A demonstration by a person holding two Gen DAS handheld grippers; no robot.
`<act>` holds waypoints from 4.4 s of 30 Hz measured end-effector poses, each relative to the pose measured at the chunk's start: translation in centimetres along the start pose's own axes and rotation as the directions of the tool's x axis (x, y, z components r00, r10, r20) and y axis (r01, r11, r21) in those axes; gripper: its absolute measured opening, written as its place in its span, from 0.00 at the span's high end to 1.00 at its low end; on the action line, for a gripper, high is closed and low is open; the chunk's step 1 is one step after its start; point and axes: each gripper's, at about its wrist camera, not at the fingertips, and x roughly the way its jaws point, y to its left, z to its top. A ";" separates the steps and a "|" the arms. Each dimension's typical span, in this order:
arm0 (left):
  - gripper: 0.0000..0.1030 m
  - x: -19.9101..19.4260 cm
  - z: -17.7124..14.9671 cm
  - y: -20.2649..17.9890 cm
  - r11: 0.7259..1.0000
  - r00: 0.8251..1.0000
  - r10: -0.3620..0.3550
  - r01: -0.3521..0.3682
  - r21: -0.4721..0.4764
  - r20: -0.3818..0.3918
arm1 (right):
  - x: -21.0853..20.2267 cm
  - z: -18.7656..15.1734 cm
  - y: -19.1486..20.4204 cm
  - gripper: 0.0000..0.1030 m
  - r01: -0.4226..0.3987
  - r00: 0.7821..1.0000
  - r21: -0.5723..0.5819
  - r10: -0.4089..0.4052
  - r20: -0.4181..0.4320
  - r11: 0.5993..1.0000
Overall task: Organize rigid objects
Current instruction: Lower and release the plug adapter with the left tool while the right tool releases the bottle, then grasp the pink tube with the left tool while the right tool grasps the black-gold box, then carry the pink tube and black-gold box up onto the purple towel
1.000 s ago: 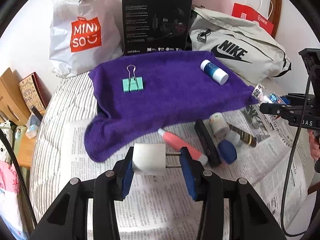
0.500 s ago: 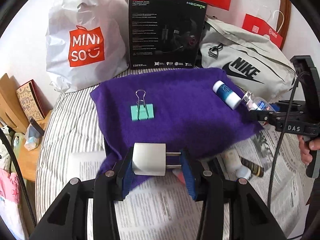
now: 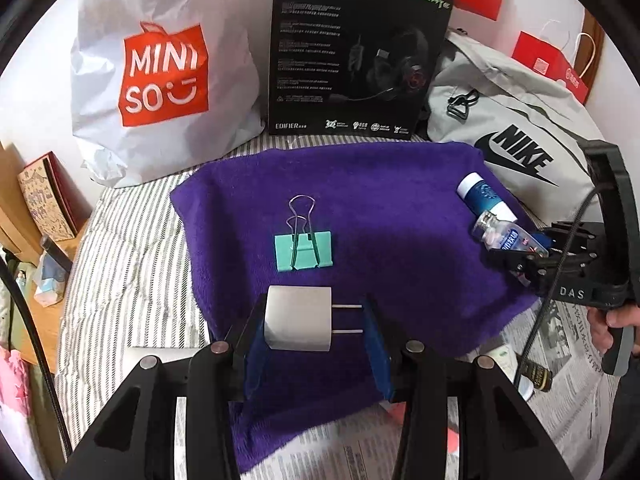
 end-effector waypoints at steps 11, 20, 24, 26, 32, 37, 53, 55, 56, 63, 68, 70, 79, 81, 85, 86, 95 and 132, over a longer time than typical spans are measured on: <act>0.59 3.2 0.6 0.9 1.000 0.999 0.008 -0.008 -0.012 -0.041 | 1.3 0.6 -0.3 0.61 0.014 1.000 -0.027 -0.014 -0.007 1.000; 0.59 4.5 0.8 -0.1 0.997 0.997 0.061 -0.058 0.059 -0.049 | 1.4 0.4 -0.2 0.60 0.017 1.000 -0.042 -0.017 0.006 0.999; 0.59 4.5 0.6 -0.2 0.996 0.996 0.070 -0.066 0.064 -0.049 | 1.4 0.3 -0.1 0.60 0.017 1.000 -0.048 -0.017 0.010 0.999; 0.59 4.5 0.6 -0.3 0.996 0.996 0.073 -0.070 0.063 -0.051 | 1.3 0.3 -0.2 0.60 0.014 1.000 -0.052 -0.014 0.011 0.999; 0.42 4.2 0.0 -0.7 0.997 0.996 0.056 -0.052 0.064 -0.073 | 0.8 -0.3 -0.7 0.59 -0.002 1.000 -0.038 0.003 0.014 0.999; 0.41 3.3 -0.7 -1.0 0.999 0.995 0.047 -0.045 0.022 -0.084 | -0.4 -1.2 -0.9 0.55 0.010 1.000 -0.014 -0.010 -0.001 1.000; 0.39 -2.8 -5.6 -3.4 0.998 0.999 0.028 -0.030 -0.049 -0.037 | -8.7 -6.6 -0.3 0.44 0.006 0.997 0.061 -0.011 0.083 0.998; 0.39 -2.5 -6.3 -3.8 0.998 0.999 0.013 -0.017 -0.067 -0.052 | -9.4 -7.7 -0.1 0.44 0.006 0.996 0.057 -0.011 0.084 0.998; 0.39 -2.3 -6.6 -4.1 0.997 0.998 0.005 -0.009 -0.077 -0.055 | -9.6 -8.3 0.0 0.44 0.003 0.997 0.055 -0.008 0.082 0.998; 0.39 -0.8 -7.0 -6.3 0.996 0.994 0.034 -0.042 -0.081 -0.104 | -10.2 -11.5 0.6 0.43 -0.009 0.998 0.059 0.005 0.064 0.998; 0.39 -0.6 -7.9 -7.0 0.993 0.987 0.110 -0.113 -0.024 -0.118 | -9.5 -13.2 0.6 0.43 -0.038 0.998 0.083 0.035 0.043 0.996; 0.39 -1.0 -8.3 -6.4 0.993 0.985 0.116 -0.120 -0.022 -0.125 | -9.1 -13.7 0.7 0.43 -0.048 0.998 0.089 0.045 0.037 0.995; 0.45 -1.7 -9.1 -5.7 0.994 0.990 0.106 -0.105 0.020 -0.092 | -7.9 -14.3 1.4 0.43 -0.063 0.998 0.079 0.061 0.025 0.995; 0.58 -1.7 -8.9 -6.1 0.995 0.992 0.093 -0.090 0.033 -0.086 | -7.7 -14.0 1.7 0.43 -0.063 0.998 0.063 0.062 0.028 0.996; 0.78 -1.4 -8.3 -6.8 0.996 0.994 0.075 -0.071 0.051 -0.084 | -6.8 -13.4 2.3 0.44 -0.064 0.998 0.025 0.063 0.018 0.998; 0.81 -1.4 -8.2 -6.8 0.997 0.994 0.068 -0.064 0.053 -0.084 | -6.4 -13.2 2.5 0.44 -0.063 0.998 0.012 0.063 0.014 0.998; 0.83 -1.6 -8.2 -6.5 0.998 0.995 0.039 -0.035 0.047 -0.087 | -4.5 -11.8 4.1 0.63 -0.029 1.000 -0.126 0.029 -0.001 0.992; 0.83 -2.3 -9.0 -5.9 0.998 0.996 0.051 -0.048 0.049 -0.074 | -6.1 -14.3 1.2 0.78 0.094 0.995 0.009 -0.094 -0.030 0.996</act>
